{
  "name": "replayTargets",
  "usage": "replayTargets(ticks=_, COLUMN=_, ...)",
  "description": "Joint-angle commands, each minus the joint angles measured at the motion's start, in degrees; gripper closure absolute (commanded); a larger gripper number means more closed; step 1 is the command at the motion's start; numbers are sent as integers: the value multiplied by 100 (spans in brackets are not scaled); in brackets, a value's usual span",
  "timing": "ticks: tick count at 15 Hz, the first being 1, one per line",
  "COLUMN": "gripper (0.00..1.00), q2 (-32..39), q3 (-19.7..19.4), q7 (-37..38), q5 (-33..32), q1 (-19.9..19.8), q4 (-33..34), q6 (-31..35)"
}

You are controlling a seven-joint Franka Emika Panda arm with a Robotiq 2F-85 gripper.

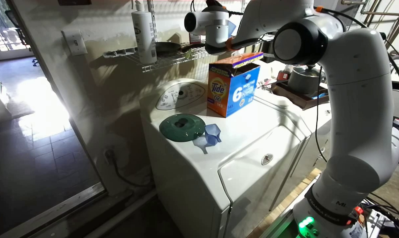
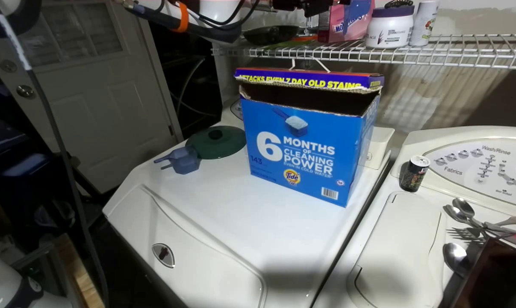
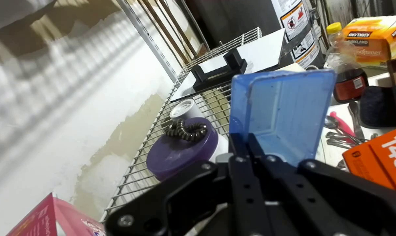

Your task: Put the blue measuring cup on the bottom shelf above the machines.

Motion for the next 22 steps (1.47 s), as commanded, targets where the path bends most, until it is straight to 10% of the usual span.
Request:
replayTargets(ticks=1, gripper=99, q2=376, q3=-1, q7=-227, q5=133, q1=13, q4=544, q6=13)
replayTargets(ticks=22, gripper=99, q2=1265, q3=-181, q7=-603, q5=114, q1=130, q4=1547, q6=-96)
